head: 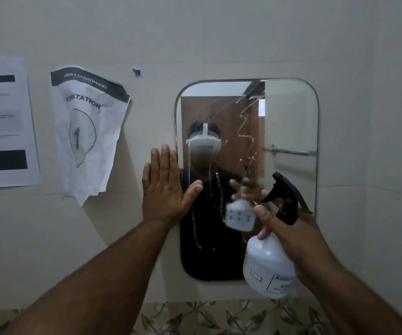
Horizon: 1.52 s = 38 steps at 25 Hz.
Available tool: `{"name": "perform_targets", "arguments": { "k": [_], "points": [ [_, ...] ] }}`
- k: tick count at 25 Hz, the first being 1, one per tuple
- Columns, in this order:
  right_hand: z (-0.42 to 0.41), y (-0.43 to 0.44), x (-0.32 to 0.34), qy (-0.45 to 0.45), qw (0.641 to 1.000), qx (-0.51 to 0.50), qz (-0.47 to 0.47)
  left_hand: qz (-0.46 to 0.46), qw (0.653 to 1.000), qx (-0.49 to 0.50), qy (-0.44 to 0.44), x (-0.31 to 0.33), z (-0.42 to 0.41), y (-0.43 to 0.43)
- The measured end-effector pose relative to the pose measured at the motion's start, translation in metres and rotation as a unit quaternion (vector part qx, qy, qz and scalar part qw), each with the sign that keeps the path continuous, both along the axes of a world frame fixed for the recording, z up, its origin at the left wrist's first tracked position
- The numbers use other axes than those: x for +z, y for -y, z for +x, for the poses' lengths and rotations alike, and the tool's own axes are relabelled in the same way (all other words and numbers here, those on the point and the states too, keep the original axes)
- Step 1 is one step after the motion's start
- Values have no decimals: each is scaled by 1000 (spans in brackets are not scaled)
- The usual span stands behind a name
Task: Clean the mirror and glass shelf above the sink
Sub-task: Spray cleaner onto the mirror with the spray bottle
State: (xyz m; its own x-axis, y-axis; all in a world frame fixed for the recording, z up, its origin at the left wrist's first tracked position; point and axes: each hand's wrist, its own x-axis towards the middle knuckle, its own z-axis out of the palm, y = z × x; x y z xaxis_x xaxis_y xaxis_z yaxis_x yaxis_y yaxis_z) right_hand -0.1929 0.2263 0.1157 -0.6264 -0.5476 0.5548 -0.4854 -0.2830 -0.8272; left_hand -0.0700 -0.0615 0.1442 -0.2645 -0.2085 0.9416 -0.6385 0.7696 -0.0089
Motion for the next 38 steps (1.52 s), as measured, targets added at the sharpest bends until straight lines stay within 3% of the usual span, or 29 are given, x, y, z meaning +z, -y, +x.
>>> {"name": "perform_targets", "arguments": {
  "k": [13, 21, 26, 33, 37, 38],
  "points": [
    [-14, 3, 16, -17, 999, 17, 34, 24, 999, -46, 5, 2, 8, -7],
    [-16, -13, 21, 48, 997, -30, 49, 30, 997, -66, 17, 3, 18, -9],
    [-11, -41, -18, 70, 992, -64, 84, 34, 996, -77, 23, 4, 23, -10],
    [24, -50, -94, 125, 965, -68, 222, 38, 996, -76, 33, 5, 24, -10],
    [26, -46, -133, 107, 977, -176, 46, 45, 995, -76, 36, 5, 25, -12],
    [20, -53, -138, 102, 980, -150, 87, 45, 995, -78, 37, 5, 25, -12]
  ]
}}
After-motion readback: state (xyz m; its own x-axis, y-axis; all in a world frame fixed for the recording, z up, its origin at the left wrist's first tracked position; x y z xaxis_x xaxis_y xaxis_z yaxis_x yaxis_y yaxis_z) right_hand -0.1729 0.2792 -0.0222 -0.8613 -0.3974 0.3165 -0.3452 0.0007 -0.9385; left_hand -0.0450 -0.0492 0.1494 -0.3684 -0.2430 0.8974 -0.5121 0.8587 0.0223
